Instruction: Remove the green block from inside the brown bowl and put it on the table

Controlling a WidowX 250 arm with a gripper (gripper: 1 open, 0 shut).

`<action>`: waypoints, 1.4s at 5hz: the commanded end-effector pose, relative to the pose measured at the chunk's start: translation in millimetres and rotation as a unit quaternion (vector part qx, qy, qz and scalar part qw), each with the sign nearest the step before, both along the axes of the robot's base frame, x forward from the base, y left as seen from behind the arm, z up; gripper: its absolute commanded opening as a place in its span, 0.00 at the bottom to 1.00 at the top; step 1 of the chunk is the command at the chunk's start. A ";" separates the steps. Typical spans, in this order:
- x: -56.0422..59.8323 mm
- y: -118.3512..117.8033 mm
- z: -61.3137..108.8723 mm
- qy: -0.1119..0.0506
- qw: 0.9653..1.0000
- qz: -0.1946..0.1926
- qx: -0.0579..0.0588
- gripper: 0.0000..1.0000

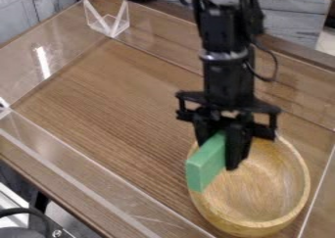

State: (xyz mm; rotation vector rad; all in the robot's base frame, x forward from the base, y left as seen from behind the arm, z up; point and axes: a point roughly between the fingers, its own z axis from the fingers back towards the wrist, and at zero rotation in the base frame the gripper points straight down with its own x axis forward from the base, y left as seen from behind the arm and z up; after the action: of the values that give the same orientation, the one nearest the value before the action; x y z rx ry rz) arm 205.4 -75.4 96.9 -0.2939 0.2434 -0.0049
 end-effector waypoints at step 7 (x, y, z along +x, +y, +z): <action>15.9 176.5 60.5 -0.091 0.995 0.029 0.005 0.00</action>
State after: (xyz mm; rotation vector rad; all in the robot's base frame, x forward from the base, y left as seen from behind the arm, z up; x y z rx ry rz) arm 217.9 99.7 145.7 -0.3160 0.0994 0.0373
